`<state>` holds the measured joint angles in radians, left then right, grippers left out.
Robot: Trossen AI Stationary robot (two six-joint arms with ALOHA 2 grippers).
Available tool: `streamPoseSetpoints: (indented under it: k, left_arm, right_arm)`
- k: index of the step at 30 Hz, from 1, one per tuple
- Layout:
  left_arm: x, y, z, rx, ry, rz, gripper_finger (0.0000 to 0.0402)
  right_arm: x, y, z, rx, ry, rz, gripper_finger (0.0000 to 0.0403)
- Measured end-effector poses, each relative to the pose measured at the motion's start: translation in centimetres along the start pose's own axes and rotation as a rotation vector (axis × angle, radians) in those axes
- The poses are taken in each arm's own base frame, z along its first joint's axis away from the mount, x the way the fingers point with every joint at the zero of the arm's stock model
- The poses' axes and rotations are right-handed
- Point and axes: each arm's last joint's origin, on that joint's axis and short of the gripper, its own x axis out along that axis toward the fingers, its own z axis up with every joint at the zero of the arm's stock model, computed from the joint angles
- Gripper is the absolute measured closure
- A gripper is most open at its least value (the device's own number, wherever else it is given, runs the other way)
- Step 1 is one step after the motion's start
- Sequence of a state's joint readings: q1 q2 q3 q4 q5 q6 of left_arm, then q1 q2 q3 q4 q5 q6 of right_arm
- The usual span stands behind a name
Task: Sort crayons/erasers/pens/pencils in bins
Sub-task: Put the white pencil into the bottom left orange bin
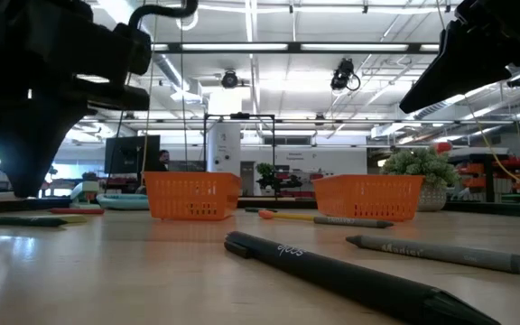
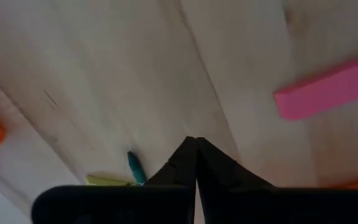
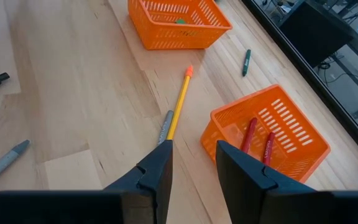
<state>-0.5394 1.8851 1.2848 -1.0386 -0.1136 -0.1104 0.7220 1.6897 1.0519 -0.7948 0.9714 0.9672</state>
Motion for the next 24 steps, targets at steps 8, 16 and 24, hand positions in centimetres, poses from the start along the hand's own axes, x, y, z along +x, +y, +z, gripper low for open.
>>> streamPoseSetpoints:
  k: [8,16,24]
  left_arm:
    - [-1.3,-0.3,-0.2,0.056,0.038,0.049,0.039]
    - [-3.2,-1.4,-0.2,0.112,0.046,0.111,0.0392]
    - [-6.2,-3.9,-0.8,0.101,0.068,0.135,0.0394]
  right_arm:
    - [0.0,0.0,0.0,0.0,0.0,0.0,0.0274]
    - [0.0,0.0,0.0,0.001,0.0,0.0,0.0274]
    - [0.0,0.0,0.0,-0.001,0.0,0.0,0.0274]
